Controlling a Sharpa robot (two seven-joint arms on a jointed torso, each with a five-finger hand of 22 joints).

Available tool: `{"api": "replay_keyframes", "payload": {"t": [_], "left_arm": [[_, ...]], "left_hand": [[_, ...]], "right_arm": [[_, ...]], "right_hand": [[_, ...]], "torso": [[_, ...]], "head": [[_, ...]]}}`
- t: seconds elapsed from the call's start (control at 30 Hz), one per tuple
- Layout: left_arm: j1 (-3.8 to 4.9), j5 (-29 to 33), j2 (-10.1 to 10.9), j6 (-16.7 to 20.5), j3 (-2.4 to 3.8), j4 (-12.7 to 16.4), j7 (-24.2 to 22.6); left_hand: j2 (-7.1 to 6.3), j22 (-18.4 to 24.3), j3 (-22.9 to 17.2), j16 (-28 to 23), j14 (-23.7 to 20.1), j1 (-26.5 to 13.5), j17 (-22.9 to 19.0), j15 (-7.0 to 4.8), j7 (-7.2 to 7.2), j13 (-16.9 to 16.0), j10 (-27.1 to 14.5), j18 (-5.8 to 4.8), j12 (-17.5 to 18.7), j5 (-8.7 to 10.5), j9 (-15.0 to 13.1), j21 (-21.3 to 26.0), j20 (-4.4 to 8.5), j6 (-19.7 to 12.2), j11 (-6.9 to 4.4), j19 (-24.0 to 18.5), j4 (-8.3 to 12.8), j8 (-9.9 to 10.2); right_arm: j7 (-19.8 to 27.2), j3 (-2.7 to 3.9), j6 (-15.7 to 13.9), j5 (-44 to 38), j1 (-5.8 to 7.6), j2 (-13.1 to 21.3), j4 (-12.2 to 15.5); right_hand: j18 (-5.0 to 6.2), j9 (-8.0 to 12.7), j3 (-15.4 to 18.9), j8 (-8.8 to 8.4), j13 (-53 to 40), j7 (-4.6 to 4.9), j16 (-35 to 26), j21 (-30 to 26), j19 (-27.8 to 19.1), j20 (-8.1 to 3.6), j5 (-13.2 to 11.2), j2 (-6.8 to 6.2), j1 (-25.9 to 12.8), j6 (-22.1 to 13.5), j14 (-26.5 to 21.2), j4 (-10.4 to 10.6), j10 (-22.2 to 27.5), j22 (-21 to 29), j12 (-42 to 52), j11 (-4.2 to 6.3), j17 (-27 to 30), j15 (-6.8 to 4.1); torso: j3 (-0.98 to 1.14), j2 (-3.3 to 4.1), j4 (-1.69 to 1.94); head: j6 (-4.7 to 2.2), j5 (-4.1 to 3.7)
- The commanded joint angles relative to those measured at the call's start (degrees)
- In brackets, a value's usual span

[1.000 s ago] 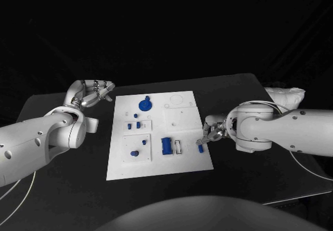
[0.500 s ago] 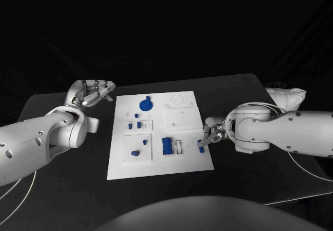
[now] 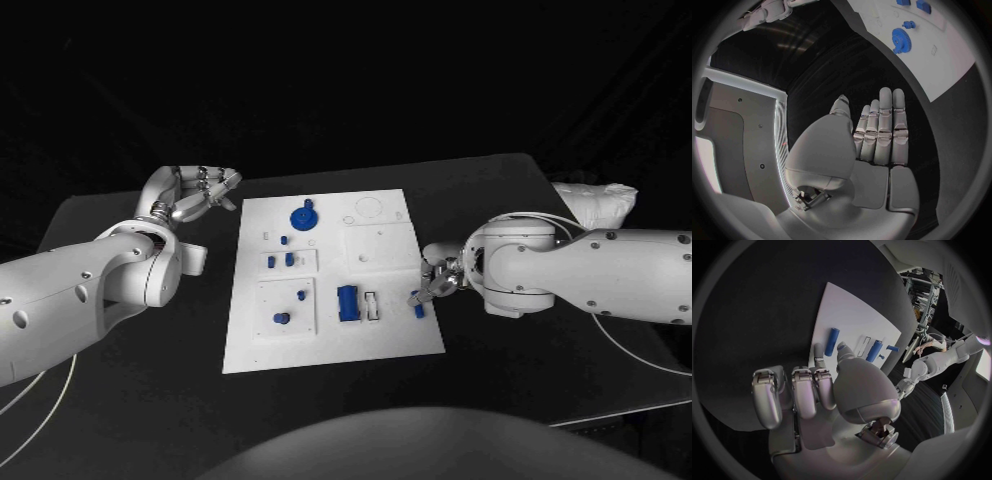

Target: Assemble the parts on the task board

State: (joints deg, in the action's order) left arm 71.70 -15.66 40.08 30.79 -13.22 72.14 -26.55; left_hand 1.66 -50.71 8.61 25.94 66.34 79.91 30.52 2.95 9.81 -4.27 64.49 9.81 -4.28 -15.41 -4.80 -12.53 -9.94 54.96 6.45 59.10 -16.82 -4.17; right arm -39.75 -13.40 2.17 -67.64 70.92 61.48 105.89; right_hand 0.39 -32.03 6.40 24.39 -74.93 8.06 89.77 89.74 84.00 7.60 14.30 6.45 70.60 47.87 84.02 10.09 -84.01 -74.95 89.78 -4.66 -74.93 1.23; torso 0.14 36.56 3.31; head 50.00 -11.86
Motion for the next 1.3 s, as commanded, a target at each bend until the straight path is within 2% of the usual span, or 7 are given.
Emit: {"api": "replay_keyframes", "payload": {"t": [0.03, 0.17, 0.3, 0.67, 0.8, 1.03, 1.3], "left_arm": [[0.03, -0.3, -0.1, -0.9, 0.04, 0.2, -0.2], [0.03, -0.3, 0.0, -0.9, 0.05, 0.4, -0.2], [0.03, -0.3, 0.1, -0.8, 0.05, 0.5, -0.2], [0.03, -0.3, 0.4, -0.8, 0.06, 0.8, -0.2], [0.03, -0.3, 0.4, -0.8, 0.06, 0.8, -0.2], [0.03, -0.3, 0.4, -0.8, 0.06, 0.9, -0.2], [0.03, -0.3, 0.3, -0.8, 0.05, 0.7, -0.2]], "left_hand": [[0.37, 0.0, 0.3, -0.4, 0.0, 0.0, -0.1, 0.37, -0.11, -0.1, -0.3, 0.67, -0.1, -0.16, -0.1, 0.4, 0.12, -0.2, 0.17, 0.4, 0.1, -0.1], [0.37, 0.0, 0.3, -0.4, 0.0, 0.0, -0.1, 0.37, -0.11, -0.1, -0.3, 0.67, -0.1, -0.16, -0.1, 0.4, 0.12, -0.2, 0.17, 0.4, 0.1, -0.1], [0.37, 0.0, 0.3, -0.4, 0.0, 0.0, -0.1, 0.37, -0.11, -0.1, -0.3, 0.67, -0.1, -0.16, -0.1, 0.4, 0.12, -0.2, 0.17, 0.4, 0.1, -0.1], [0.37, 0.0, 0.3, -0.4, 0.0, 0.0, -0.1, 0.37, -0.11, -0.1, -0.3, 0.67, -0.1, -0.16, -0.1, 0.4, 0.12, -0.2, 0.17, 0.4, 0.1, -0.1], [0.37, 0.0, 0.3, -0.4, 0.0, 0.0, -0.1, 0.37, -0.11, -0.1, -0.3, 0.67, -0.1, -0.16, -0.1, 0.4, 0.12, -0.2, 0.17, 0.4, 0.1, -0.1], [0.37, 0.0, 0.3, -0.4, 0.0, 0.0, -0.1, 0.37, -0.11, -0.1, -0.3, 0.67, -0.1, -0.16, -0.1, 0.4, 0.12, -0.2, 0.17, 0.4, 0.1, -0.1], [0.44, 0.1, 0.4, -0.4, 0.0, 0.0, -0.1, 0.37, -0.12, -0.1, -0.3, 0.67, -0.1, -0.17, -0.1, 0.4, 0.11, -0.1, 0.16, 0.4, 0.1, -0.2]], "right_arm": [[-6.6, -0.15, 1.7, 0.2, -0.43, -0.4, -0.6], [-6.6, -0.15, 2.9, 0.0, -0.71, -0.8, -1.0], [-6.7, -0.15, 4.0, -0.4, -0.89, -1.0, -1.2], [-6.9, -0.15, 4.8, -1.2, -1.03, -1.7, -1.5], [-7.0, -0.15, 5.2, -1.8, -1.04, -2.0, -1.5], [-7.2, -0.15, 5.5, -2.4, -1.05, -2.3, -1.4], [-7.0, -0.15, 4.6, -2.5, -1.06, -2.4, -1.3]], "right_hand": [[-0.39, 0.0, -0.1, -0.16, -15.1, -0.27, 0.2, 0.3, 6.0, -0.27, -0.4, -0.32, 0.2, 0.2, 6.0, -0.4, -6.0, -15.1, 0.2, 0.43, -15.1, -0.34], [-0.39, -0.1, -0.3, -0.06, -15.1, -0.33, 0.2, 0.3, 6.0, -0.32, -0.5, -0.31, 0.3, 0.3, 6.0, -0.6, -6.0, -15.1, 0.2, 0.47, -15.1, -0.41], [-0.39, -0.1, -0.3, -0.06, -15.1, -0.33, 0.2, 0.3, 6.0, -0.33, -0.5, -0.32, 0.3, 0.3, 6.0, -0.6, -6.0, -15.1, 0.2, 0.47, -15.1, -0.42], [-0.39, -0.7, -1.3, 0.27, -15.1, -0.55, 0.2, 0.3, 6.0, -0.58, -1.1, -0.87, 1.1, 0.3, 6.0, -1.9, -6.0, -15.1, 0.2, 0.69, -15.1, -0.69], [-0.39, -1.0, -2.5, 0.4, -15.1, -0.74, 0.2, 0.3, 6.0, -0.81, -0.5, -0.94, 2.2, 0.2, 6.0, -3.3, -6.0, -15.1, 0.2, 0.87, -15.1, -0.93], [-0.39, -1.5, -6.0, 0.27, -15.1, -1.04, 0.2, 0.3, 6.0, -1.24, 2.7, -1.08, 5.2, -0.3, 6.0, -6.7, -6.0, -15.1, 0.2, 1.17, -15.1, -1.32], [-0.39, -1.2, -8.2, -0.41, -15.1, -0.96, 0.2, 0.3, 6.0, -1.32, 3.2, -1.62, 6.2, -0.9, 6.0, -8.5, -6.0, -15.1, 0.2, 1.12, -15.1, -1.34]], "torso": [[-0.03, -0.05, -0.01], [0.01, -0.02, -0.01], [0.03, 0.04, 0.03], [0.03, -0.04, -0.05], [0.0, 0.0, -0.03], [0.01, -0.03, -0.02], [0.05, -0.06, 0.01]], "head": [[0.0, 0.07], [0.0, 0.35], [0.0, 0.27], [0.0, 0.39], [0.0, 0.29], [0.0, 0.21], [0.0, 0.32]]}}
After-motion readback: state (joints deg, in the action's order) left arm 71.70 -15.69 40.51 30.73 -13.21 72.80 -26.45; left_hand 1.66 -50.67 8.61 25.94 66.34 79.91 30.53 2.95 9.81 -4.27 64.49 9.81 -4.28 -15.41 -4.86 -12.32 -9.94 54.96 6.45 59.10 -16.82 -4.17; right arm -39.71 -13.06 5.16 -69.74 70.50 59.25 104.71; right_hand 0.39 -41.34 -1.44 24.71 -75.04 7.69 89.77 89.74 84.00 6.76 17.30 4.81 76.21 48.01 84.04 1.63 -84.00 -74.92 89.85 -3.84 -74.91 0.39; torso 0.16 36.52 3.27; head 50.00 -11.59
